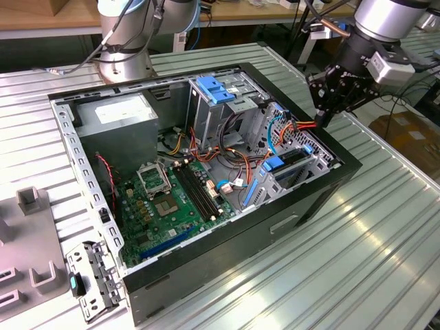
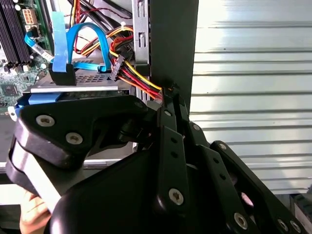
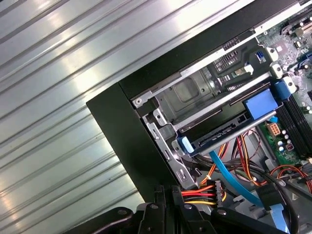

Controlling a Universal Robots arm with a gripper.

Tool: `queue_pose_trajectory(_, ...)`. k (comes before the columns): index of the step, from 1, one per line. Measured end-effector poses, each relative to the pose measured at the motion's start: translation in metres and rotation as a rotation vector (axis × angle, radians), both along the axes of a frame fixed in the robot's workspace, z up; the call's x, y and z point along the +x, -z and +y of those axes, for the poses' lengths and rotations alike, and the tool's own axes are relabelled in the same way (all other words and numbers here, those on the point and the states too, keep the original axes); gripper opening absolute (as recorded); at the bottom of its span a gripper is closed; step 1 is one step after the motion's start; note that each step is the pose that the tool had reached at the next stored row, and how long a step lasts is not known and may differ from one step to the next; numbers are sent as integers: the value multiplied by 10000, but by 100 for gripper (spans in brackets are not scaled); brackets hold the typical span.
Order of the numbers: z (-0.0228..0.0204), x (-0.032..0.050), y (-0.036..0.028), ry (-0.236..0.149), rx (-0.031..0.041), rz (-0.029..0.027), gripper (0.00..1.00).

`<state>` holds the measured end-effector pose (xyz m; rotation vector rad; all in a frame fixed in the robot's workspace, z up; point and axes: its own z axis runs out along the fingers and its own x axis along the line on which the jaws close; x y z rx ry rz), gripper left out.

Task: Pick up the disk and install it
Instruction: 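Insert the first disk wire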

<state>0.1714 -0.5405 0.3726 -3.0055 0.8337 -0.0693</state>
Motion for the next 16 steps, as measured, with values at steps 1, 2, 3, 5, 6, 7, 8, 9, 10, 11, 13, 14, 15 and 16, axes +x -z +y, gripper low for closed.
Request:
queue_pose_trajectory(1,1,-11,0,23,-1,0,16)
queue_pose_trajectory(2,0,-22,0,30,0,0,16)
queue_pose_trajectory(3,0,-33,0,34,0,0,16)
queue_pose_trajectory(5,0,-60,1,46,1,0,16)
queue_pose_trajectory(6,0,-80,1,50,2,0,16)
queue_pose_trajectory(7,0,-104,0,52,0,0,16)
queue_pose_trajectory(8,0,-117,1,52,1,0,16)
queue_pose_trajectory(9,0,-129,1,53,1,0,16)
queue_pose_trajectory(10,0,-147,1,58,1,0,16)
queue_pose_trajectory(11,0,-159,1,65,1,0,16)
queue_pose_trajectory(13,0,-183,1,98,1,0,16)
queue_pose_trajectory(14,0,-198,0,135,0,0,16)
queue_pose_trajectory(15,0,-216,1,184,1,0,16)
queue_pose_trajectory(16,0,-229,0,265,0,0,16)
